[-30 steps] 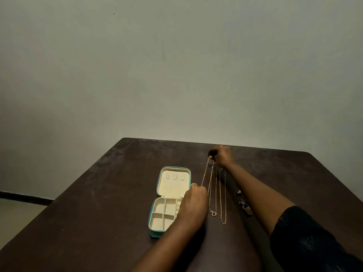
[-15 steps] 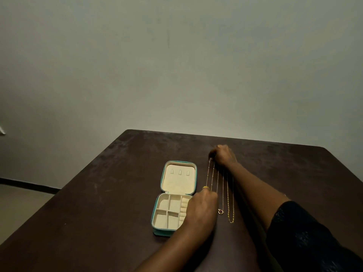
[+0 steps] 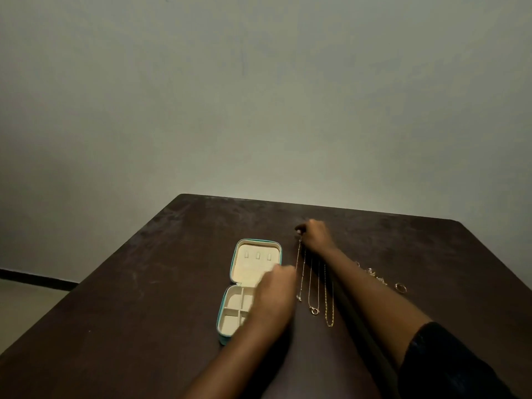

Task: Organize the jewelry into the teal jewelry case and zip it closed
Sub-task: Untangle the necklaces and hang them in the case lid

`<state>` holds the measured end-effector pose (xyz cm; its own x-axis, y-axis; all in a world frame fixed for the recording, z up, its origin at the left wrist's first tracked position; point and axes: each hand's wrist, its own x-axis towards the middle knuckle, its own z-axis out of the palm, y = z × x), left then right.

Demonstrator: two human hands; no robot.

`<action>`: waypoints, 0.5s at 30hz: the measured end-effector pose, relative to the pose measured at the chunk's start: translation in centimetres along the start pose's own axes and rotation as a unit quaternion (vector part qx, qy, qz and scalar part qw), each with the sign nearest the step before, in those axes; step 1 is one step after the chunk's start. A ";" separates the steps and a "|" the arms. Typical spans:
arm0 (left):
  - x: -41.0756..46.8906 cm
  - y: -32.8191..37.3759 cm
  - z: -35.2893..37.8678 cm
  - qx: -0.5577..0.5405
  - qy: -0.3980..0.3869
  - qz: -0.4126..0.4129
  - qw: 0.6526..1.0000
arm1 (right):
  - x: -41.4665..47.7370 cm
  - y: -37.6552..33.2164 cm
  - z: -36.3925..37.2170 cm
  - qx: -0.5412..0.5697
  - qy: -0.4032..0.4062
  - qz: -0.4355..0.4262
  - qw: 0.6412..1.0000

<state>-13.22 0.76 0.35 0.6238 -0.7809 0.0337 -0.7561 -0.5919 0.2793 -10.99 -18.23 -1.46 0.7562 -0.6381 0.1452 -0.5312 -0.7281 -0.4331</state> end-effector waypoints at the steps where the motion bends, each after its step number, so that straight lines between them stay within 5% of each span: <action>1: 0.4 -1.2 -0.3 -0.044 0.036 -0.023 0.998 | -0.7 -0.6 -0.1 0.023 0.010 0.003 1.000; 5: 2.0 -6.7 -1.4 -0.132 0.125 -0.104 0.978 | -4.2 -2.4 -0.3 0.096 0.016 0.036 0.995; 9: 2.4 -9.9 -1.4 -0.215 0.016 -0.227 0.950 | -7.9 -3.7 0.3 0.130 -0.010 0.063 0.989; 15: 0.8 -9.2 0.2 -0.559 0.003 -0.219 0.800 | -11.8 -5.3 1.8 0.154 -0.046 0.079 0.984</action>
<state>-5.82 5.59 -2.34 0.7837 -0.5449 -0.2982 0.1830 -0.2563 0.9491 -16.41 -6.41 -2.50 0.7118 -0.7021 -0.0209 -0.5148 -0.5011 -0.6956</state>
